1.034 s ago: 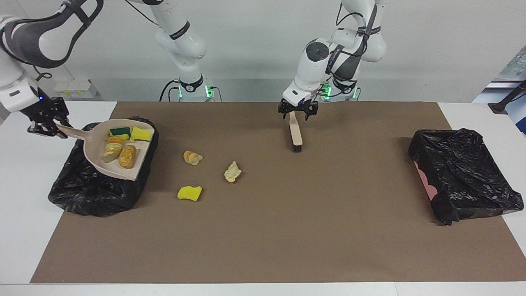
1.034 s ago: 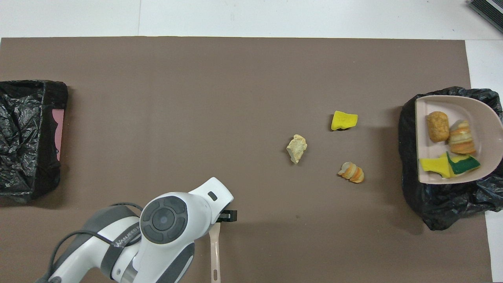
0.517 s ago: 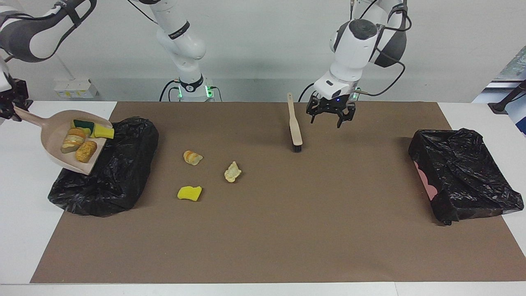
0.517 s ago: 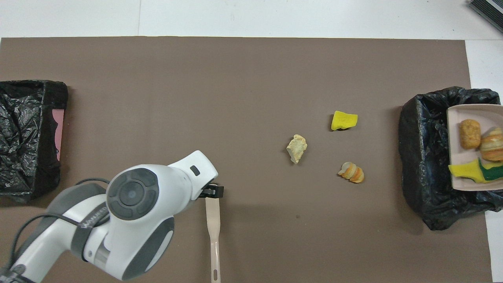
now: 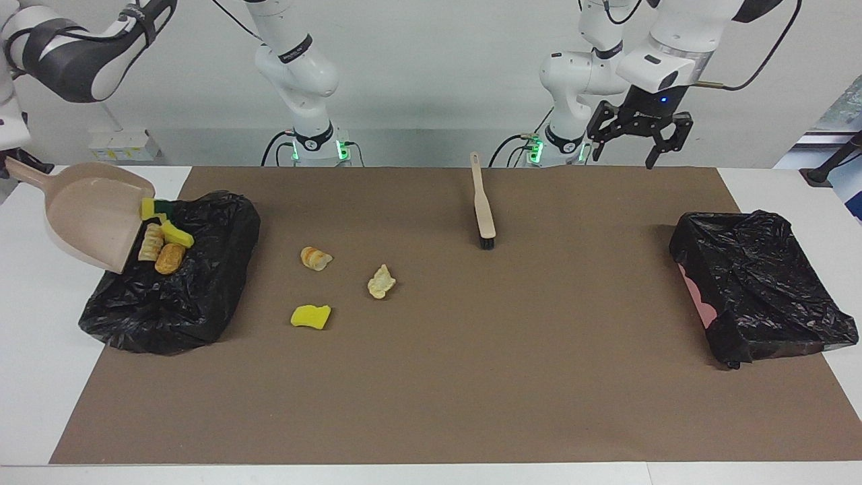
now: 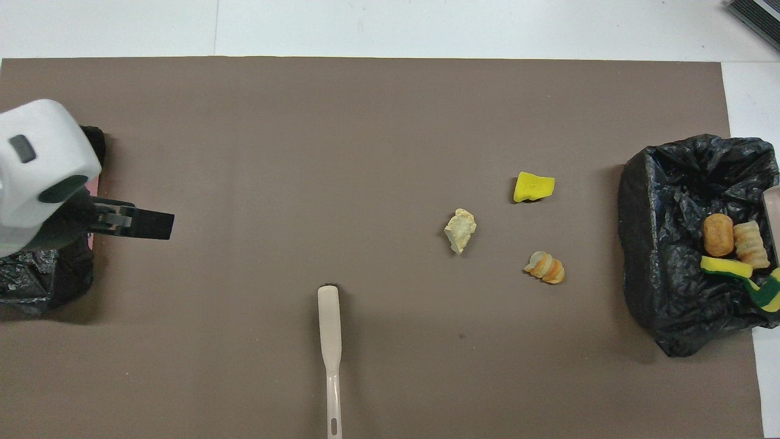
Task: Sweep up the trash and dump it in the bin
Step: 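Tip the dustpan into the bin while the left gripper sets down the brush, then bring the empty dustpan back to the table center with the right gripper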
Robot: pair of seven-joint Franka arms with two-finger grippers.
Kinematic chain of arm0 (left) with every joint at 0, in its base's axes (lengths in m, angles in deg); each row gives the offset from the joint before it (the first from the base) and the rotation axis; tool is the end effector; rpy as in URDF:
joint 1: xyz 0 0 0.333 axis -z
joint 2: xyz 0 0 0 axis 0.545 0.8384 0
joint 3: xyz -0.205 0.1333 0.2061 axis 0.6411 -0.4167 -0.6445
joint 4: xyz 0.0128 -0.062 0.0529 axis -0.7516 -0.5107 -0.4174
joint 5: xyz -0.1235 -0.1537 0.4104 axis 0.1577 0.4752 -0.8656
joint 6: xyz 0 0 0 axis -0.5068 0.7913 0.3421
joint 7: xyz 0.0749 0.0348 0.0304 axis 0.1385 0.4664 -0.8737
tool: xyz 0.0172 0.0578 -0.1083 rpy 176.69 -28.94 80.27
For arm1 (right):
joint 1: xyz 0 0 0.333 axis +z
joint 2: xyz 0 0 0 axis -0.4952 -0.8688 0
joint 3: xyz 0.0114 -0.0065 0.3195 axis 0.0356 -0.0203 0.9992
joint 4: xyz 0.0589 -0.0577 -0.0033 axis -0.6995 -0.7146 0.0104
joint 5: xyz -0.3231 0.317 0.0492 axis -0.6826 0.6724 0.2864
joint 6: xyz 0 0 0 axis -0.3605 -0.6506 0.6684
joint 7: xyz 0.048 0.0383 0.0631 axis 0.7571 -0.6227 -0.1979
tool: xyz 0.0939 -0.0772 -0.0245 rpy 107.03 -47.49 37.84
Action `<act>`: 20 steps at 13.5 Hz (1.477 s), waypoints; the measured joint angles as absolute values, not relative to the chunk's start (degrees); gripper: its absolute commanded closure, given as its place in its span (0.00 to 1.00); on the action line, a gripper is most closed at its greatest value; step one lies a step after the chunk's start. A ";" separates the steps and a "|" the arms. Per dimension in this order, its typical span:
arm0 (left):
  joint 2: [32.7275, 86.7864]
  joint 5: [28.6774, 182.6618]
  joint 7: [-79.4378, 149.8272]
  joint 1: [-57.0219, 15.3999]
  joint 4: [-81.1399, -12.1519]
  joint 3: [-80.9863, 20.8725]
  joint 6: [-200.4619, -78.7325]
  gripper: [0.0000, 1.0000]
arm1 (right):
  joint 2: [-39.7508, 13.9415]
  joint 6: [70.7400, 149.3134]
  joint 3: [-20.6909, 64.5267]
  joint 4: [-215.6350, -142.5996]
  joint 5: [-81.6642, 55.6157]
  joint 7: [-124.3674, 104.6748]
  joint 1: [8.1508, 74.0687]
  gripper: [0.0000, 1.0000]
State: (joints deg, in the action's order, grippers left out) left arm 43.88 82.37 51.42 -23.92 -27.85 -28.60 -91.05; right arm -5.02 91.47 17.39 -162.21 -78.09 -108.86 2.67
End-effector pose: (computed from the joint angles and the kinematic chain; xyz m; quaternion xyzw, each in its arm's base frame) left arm 0.5675 -0.1441 0.6700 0.9909 -0.1258 0.0448 0.0178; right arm 0.5883 -0.3359 0.5935 0.6953 0.6557 -0.2496 0.1560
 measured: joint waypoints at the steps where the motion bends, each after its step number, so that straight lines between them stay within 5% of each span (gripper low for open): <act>1: 45.02 82.36 51.82 -24.35 -25.69 -28.67 -89.37 0.00 | -4.98 90.70 17.40 -162.29 -80.24 -107.82 3.83 1.00; 7: 49.10 82.32 53.71 -26.05 -20.53 -28.73 -87.51 0.00 | -2.17 90.48 17.61 -162.30 -81.98 -107.07 4.71 1.00; 14: 49.04 82.31 57.77 -29.00 -19.82 -28.94 -86.97 0.00 | -1.32 89.30 22.52 -165.08 -62.54 -99.28 5.37 1.00; 20: 48.99 82.29 57.77 -29.39 -19.82 -29.64 -86.78 0.00 | 2.48 86.60 24.25 -173.94 -56.76 -70.57 18.44 1.00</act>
State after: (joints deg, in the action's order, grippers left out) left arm 48.99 82.29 57.77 -29.39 -19.82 -29.64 -86.78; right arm 2.48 86.60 24.25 -173.94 -56.76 -70.57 18.44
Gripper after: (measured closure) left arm 0.000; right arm 0.665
